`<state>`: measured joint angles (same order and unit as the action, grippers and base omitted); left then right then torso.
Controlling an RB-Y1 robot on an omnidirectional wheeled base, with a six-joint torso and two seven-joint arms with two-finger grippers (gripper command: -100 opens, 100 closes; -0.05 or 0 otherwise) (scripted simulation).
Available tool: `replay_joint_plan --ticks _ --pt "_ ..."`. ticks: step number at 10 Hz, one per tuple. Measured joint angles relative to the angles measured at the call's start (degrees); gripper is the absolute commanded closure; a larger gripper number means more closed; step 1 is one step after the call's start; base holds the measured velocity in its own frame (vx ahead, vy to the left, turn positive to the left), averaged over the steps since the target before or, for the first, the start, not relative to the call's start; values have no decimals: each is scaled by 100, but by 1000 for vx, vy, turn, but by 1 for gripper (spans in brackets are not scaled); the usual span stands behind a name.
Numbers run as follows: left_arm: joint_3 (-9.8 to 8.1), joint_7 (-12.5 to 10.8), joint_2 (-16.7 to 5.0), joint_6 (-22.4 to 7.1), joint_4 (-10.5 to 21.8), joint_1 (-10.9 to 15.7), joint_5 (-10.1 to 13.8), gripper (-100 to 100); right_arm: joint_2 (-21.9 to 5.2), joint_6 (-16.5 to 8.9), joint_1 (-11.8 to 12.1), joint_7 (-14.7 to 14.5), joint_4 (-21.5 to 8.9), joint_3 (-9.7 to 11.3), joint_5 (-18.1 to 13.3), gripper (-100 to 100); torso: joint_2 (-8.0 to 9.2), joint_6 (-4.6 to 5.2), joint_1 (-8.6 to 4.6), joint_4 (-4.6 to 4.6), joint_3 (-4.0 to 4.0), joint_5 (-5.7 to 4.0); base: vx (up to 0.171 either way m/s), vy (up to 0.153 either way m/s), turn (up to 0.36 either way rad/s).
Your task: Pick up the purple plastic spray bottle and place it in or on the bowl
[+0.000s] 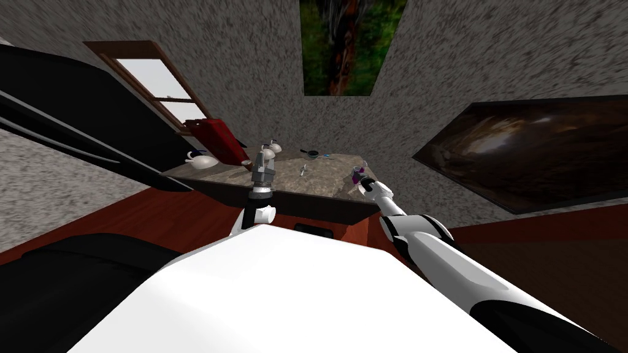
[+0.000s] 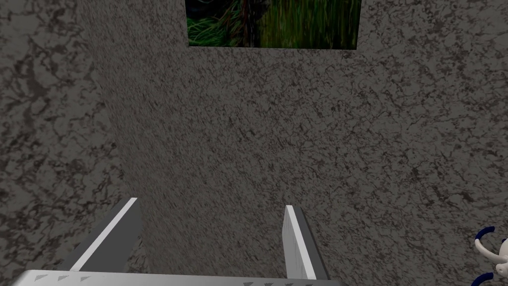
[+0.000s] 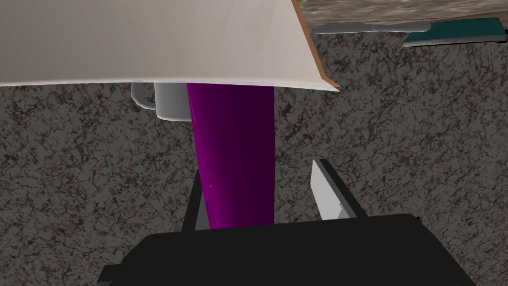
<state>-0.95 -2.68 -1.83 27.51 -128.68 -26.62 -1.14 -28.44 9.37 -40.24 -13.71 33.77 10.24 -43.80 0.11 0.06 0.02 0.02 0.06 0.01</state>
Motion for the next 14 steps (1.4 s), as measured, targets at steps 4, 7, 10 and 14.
replay_joint_plan --ticks 4,7,10,14 --pt "0 0 0 0 0 0 0 0 1 0 0 -1 0 1 0 0 -1 0 1 0 -1 0 0 0 3" --pt "0 0 0 0 0 0 0 0 -175 -110 366 -24 309 -168 127 100 -12 1 -4 -14 -13 -8 15 1 160" --pt "1 0 0 0 0 2 0 0 -240 -149 618 -65 438 -433 205 100 -16 6 -19 -36 -26 -24 6 4 162" --pt "0 0 0 0 0 0 0 0 -368 -356 1112 79 955 -406 290 100 -17 47 -55 -82 -50 -54 6 3 52"
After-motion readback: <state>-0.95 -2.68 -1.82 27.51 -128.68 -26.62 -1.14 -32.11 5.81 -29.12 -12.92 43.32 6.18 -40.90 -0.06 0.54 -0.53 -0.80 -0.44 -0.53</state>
